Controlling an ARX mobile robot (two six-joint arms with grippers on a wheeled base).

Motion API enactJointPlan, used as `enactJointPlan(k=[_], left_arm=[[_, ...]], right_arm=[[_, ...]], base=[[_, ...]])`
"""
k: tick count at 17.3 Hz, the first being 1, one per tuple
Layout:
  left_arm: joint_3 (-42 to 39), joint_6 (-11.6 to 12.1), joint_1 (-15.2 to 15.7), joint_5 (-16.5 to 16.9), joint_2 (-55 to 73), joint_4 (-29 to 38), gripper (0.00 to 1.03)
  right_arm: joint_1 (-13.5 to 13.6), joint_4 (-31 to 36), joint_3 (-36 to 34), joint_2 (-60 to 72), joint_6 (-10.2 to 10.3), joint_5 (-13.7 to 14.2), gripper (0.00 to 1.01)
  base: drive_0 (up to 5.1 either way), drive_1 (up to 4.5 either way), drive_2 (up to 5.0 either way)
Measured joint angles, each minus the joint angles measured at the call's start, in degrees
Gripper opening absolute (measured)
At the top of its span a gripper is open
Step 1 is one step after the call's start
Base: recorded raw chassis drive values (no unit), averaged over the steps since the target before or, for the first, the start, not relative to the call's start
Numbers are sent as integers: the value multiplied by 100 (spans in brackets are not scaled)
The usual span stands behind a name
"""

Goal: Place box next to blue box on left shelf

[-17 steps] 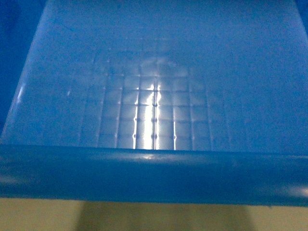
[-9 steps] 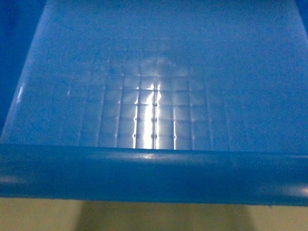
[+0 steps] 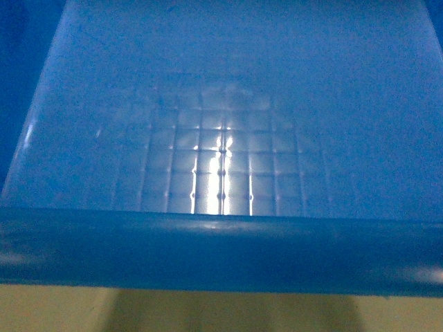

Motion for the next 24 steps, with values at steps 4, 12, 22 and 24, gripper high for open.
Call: enactJointPlan(k=[4, 12, 22, 24], left_arm=[[0, -2, 0, 2, -2, -4, 11], [0, -2, -4, 4, 9, 2, 11], [0, -2, -4, 4, 17, -2, 11], [0, -7, -4, 7, 28, 0, 11]], right_arm=[[0, -4, 0, 7, 0, -11, 20], [0, -2, 0, 0, 0, 4, 20], [0, -7, 0, 17, 0, -4, 20], [0, -4, 0, 15, 0, 0, 20]], base=[[320, 181, -489], [124, 346, -419], [10, 410, -390], [0, 0, 0]])
